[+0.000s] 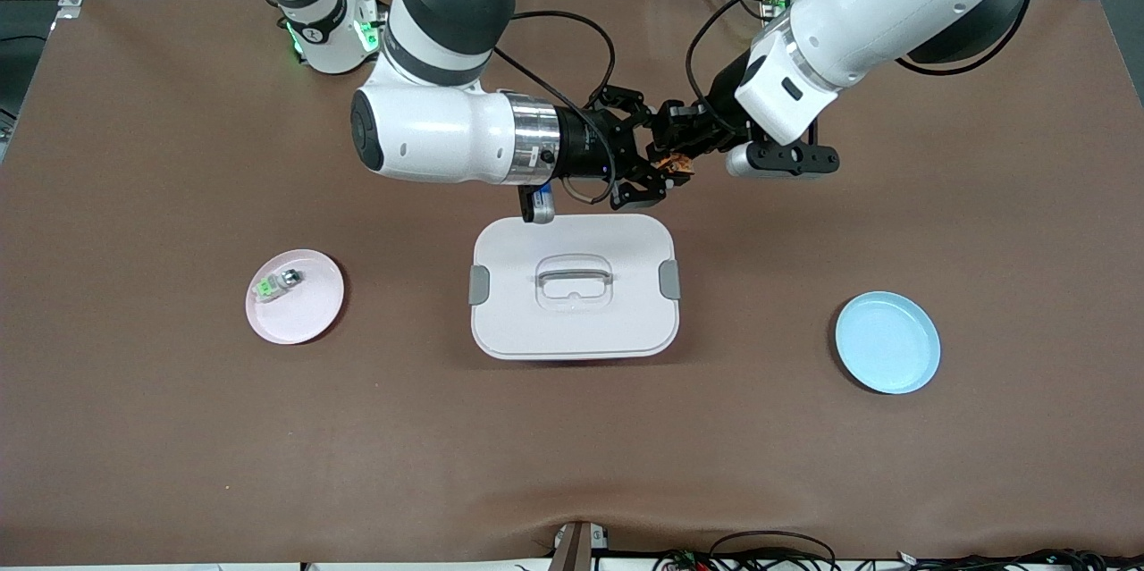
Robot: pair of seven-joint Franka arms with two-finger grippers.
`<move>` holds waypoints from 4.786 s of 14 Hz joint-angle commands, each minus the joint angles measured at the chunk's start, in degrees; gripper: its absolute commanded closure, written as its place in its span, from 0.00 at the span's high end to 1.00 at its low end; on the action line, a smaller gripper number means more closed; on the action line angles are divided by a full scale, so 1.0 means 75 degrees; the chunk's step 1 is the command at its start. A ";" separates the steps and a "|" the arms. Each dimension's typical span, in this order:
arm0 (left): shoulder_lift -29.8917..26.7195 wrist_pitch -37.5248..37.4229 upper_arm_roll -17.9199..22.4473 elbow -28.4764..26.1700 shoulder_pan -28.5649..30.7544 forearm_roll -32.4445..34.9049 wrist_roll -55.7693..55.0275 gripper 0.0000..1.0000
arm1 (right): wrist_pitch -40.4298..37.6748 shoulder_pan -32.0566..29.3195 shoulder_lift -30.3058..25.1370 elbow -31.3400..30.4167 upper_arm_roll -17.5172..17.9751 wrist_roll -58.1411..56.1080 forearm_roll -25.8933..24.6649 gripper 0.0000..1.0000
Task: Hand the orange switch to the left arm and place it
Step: 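Grasp the orange switch with the left gripper from the right gripper, then carry the switch to the blue plate with the left gripper while the right gripper withdraws, then lower the switch onto the blue plate and open the left gripper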
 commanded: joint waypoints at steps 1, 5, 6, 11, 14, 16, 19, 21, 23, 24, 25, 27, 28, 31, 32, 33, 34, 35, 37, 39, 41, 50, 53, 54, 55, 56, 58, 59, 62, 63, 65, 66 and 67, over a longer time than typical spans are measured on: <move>-0.0150 -0.0142 0.0228 -0.0083 0.0424 0.0270 0.0406 0.00 | -0.0121 0.0040 0.0000 0.0156 -0.0088 0.0145 0.0152 0.99; -0.0115 -0.0587 0.0240 -0.0083 0.1057 0.1149 0.0900 0.00 | -0.0156 -0.0170 -0.0024 0.0156 -0.0146 -0.0031 0.0105 1.00; -0.0103 -0.0634 0.0240 -0.0083 0.1163 0.1336 0.0958 0.00 | -0.0179 -0.0264 -0.0059 0.0167 -0.0146 -0.0263 0.0059 1.00; 0.0575 -0.0658 0.0240 -0.0060 0.1784 0.2495 0.2325 0.00 | -0.0215 -0.0581 -0.0222 0.0156 -0.0158 -0.3143 -0.2208 1.00; 0.1219 -0.0600 0.0240 0.0046 0.2171 0.3235 0.3838 0.00 | -0.0215 -0.0605 -0.0247 0.0156 -0.0170 -0.5039 -0.4225 1.00; 0.1536 -0.0576 0.0240 0.0034 0.2265 0.3796 0.4413 0.00 | -0.0261 -0.0791 -0.0270 0.0098 -0.0170 -0.6644 -0.5433 1.00; 0.1993 -0.0576 0.0240 0.0022 0.2277 0.4512 0.5501 0.00 | -0.0717 -0.1084 -0.0317 0.0085 -0.0170 -0.8882 -0.6337 1.00; 0.2321 -0.0564 0.0240 -0.0001 0.2522 0.4712 0.6369 0.00 | -0.1092 -0.1377 -0.0352 0.0085 -0.0170 -1.0429 -0.6772 1.00; 0.2510 -0.0448 0.0240 -0.0059 0.2593 0.5016 0.7166 0.00 | -0.1595 -0.1716 -0.0375 0.0097 -0.0182 -1.1674 -0.7065 1.00; 0.2638 -0.0377 0.0240 -0.0060 0.2640 0.5285 0.7657 0.00 | -0.1888 -0.1881 -0.0445 0.0097 -0.0182 -1.2341 -0.7368 1.00; 0.2779 -0.0214 0.0240 -0.0071 0.2826 0.5450 0.8114 0.00 | -0.2181 -0.2056 -0.0469 0.0085 -0.0182 -1.2962 -0.7696 1.00; 0.2955 0.0416 0.0240 -0.0292 0.3096 0.5487 0.9121 0.00 | -0.2720 -0.2419 -0.0481 0.0085 -0.0182 -1.3529 -0.8166 1.00; 0.3060 0.0838 0.0240 -0.0422 0.3213 0.5498 0.9579 0.00 | -0.2873 -0.2630 -0.0493 0.0085 -0.0182 -1.3925 -0.8435 1.00; 0.3493 0.1824 0.0240 -0.0540 0.3507 0.5802 1.1219 0.00 | -0.3447 -0.3426 -0.0633 0.0085 -0.0182 -1.4351 -0.8602 1.00; 0.3646 0.2105 0.0240 -0.0552 0.3635 0.5884 1.1723 0.00 | -0.3658 -0.3754 -0.0703 0.0085 -0.0182 -1.4340 -0.8590 1.00; 0.3798 0.2305 0.0240 -0.0552 0.3695 0.5897 1.2262 0.00 | -0.3776 -0.4128 -0.0808 0.0085 -0.0170 -1.4328 -0.8532 1.00; 0.3904 0.2492 0.0240 -0.0552 0.3683 0.5920 1.2871 0.00 | -0.3917 -0.4376 -0.0890 0.0085 -0.0170 -1.4386 -0.8520 1.00; 0.3998 0.2587 0.0240 -0.0552 0.3695 0.5944 1.3306 0.00 | -0.4092 -0.4575 -0.0972 0.0085 -0.0170 -1.4386 -0.8520 1.00; 0.4209 0.2891 0.0240 -0.0552 0.3742 0.5944 1.4044 0.00 | -0.4118 -0.4881 -0.1090 0.0085 -0.0170 -1.4363 -0.8508 1.00; 0.4466 0.3277 0.0240 -0.0564 0.3870 0.5956 1.4842 0.00 | -0.4140 -0.5010 -0.1172 0.0074 -0.0170 -1.4328 -0.8520 1.00; 0.4608 0.3478 0.0240 -0.0633 0.3883 0.5944 1.5103 0.00 | -0.4152 -0.5152 -0.1196 0.0097 -0.0158 -1.4293 -0.8519 1.00; 0.4258 0.4276 0.0170 -0.1361 0.4176 0.5839 1.4321 1.00 | -0.4140 -0.5609 -0.1746 0.0202 -0.0158 -1.4070 -0.8473 1.00; 0.3544 0.3424 -0.0028 -0.1360 0.4152 0.5803 1.2334 1.00 | -0.4211 -0.5620 -0.2026 0.0109 -0.0158 -1.4152 -0.8426 1.00; 0.3275 0.3095 -0.0157 -0.1360 0.4152 0.5792 1.1584 1.00 | -0.4339 -0.5655 -0.2074 0.0051 -0.0158 -1.4164 -0.8415 1.00; 0.3040 0.2779 -0.0274 -0.1337 0.4141 0.5803 1.0915 1.00 | -0.4456 -0.5656 -0.2144 0.0038 -0.0158 -1.4152 -0.8414 1.00; 0.2829 0.2474 -0.0334 -0.1314 0.4140 0.5792 1.0351 1.00 | -0.4457 -0.5656 -0.2215 0.0027 -0.0147 -1.4152 -0.8414 1.00; 0.2465 0.2005 -0.0486 -0.1244 0.4141 0.5792 0.9296 1.00 | -0.4469 -0.5644 -0.2367 -0.0159 -0.0135 -1.4164 -0.8414 1.00; 0.2232 0.1701 -0.0614 -0.1208 0.4152 0.5780 0.8572 1.00 | -0.4411 -0.5656 -0.2495 -0.0405 -0.0135 -1.4152 -0.8391 1.00; 0.1516 0.0891 -0.0977 -0.1173 0.4140 0.5791 0.6425 1.00 | -0.4445 -0.5644 -0.2905 -0.0851 -0.0146 -1.4152 -0.8391 1.00; 0.1294 0.0703 -0.1025 -0.1173 0.4175 0.5780 0.5956 1.00 | -0.4434 -0.5632 -0.3092 -0.1096 -0.0146 -1.4141 -0.8391 1.00; 0.0849 0.0317 -0.1084 -0.1115 0.4129 0.5629 0.5345 1.00 | -0.4364 -0.5597 -0.3514 -0.1670 -0.0146 -1.4117 -0.8391 1.00; 0.0672 0.0094 -0.1142 -0.1045 0.4140 0.5500 0.4947 1.00 | -0.4352 -0.5574 -0.3678 -0.1870 -0.0146 -1.4105 -0.8391 1.00; 0.0555 -0.0198 -0.1154 -0.0905 0.4140 0.5371 0.4618 1.00 | -0.4363 -0.5562 -0.3831 -0.2011 -0.0146 -1.4094 -0.8391 1.00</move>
